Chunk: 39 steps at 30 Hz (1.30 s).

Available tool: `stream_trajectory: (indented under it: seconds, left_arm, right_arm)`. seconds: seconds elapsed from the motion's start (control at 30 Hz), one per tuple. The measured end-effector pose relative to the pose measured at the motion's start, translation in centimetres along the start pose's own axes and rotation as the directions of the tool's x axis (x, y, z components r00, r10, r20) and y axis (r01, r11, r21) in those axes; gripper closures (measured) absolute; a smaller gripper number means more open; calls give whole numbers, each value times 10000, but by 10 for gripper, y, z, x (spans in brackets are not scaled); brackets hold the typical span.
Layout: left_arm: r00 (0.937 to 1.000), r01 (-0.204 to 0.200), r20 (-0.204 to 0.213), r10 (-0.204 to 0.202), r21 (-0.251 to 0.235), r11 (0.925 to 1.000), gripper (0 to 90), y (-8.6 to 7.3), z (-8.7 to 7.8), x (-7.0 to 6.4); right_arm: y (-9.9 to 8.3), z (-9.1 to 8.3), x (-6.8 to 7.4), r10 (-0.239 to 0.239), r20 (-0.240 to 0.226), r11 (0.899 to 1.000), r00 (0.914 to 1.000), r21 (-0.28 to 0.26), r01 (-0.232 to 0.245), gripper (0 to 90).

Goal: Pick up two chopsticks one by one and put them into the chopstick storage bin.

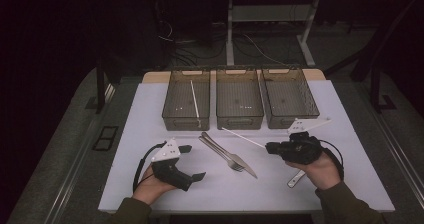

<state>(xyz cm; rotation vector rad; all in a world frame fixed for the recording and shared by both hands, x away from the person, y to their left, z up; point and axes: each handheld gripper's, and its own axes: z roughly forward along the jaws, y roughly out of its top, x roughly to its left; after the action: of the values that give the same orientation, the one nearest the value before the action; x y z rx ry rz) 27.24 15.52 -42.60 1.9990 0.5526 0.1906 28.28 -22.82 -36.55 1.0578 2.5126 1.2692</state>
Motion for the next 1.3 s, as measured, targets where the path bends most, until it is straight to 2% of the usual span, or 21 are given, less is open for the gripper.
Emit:
stream_trajectory:
  seconds: [0.23,0.3,0.37,0.7,0.9,1.3]
  left_arm:
    - [9999,-116,49,116,57,9999,0,1,0,0]
    - [10000,48,39,-48,-22,10000,0,0,1,-1]
    - [10000,-56,36,56,21,10000,0,1,0,0]
    - [9999,-133,71,132,57,9999,0,1,0,-2]
    - [10000,-12,37,12,-13,10000,0,1,0,-2]
    - [10000,-38,75,39,-102,9999,0,2,-1,-2]
  right_arm:
    - [17,4,1,-163,54,9995,9999,-260,165,846]
    - [21,5,2,-176,85,9993,9998,-331,179,846]
    - [27,7,2,-239,96,9990,9997,-382,243,846]
    - [57,24,0,-281,348,9973,9990,-665,304,846]
    - [75,36,0,-226,443,9962,9988,-826,262,846]
    - [112,65,-1,-334,694,9977,9970,-565,374,846]
